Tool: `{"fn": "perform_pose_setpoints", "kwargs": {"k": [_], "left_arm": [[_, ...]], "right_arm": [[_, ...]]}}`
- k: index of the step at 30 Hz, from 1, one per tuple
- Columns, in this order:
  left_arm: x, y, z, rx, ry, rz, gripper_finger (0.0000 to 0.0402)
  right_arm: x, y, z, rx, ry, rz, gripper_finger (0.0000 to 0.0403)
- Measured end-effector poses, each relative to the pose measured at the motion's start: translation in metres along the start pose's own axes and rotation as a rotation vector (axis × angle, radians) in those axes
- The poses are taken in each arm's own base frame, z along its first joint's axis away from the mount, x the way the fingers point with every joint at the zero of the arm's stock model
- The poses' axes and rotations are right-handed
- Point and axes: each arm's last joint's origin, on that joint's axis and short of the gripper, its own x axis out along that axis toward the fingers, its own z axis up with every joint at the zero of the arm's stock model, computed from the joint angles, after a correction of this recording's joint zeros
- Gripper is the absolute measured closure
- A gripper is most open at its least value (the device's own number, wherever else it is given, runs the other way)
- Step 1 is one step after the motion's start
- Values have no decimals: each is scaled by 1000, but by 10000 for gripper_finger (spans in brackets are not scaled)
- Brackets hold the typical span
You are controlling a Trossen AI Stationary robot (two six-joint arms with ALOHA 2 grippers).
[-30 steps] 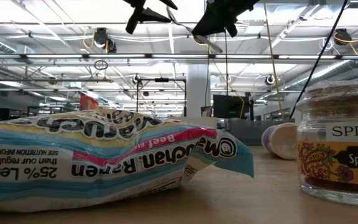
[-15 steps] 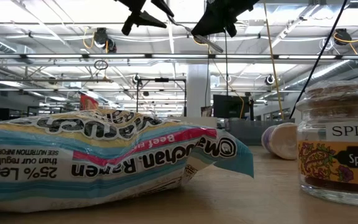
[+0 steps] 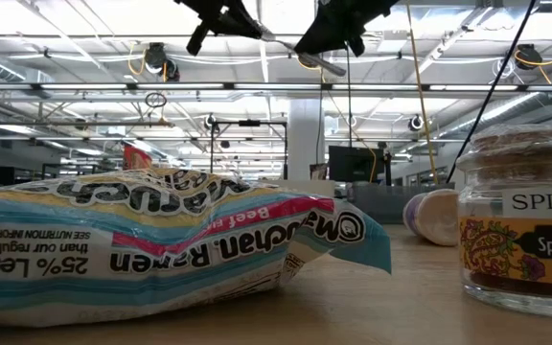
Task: Pick & Place Food Item
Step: Put the top light blue spoon into the right black bin
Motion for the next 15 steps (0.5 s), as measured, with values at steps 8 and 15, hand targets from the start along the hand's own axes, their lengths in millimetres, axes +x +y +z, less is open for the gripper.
{"fn": "perform_pose_setpoints", "kwargs": {"k": [8, 15], "left_arm": [[0, -1, -1, 51, 19, -32, 395], [0, -3, -1, 72, 32, -73, 395]], "right_arm": [[0, 1, -1, 10, 10, 51, 370], [0, 2, 2, 19, -16, 61, 304]]}}
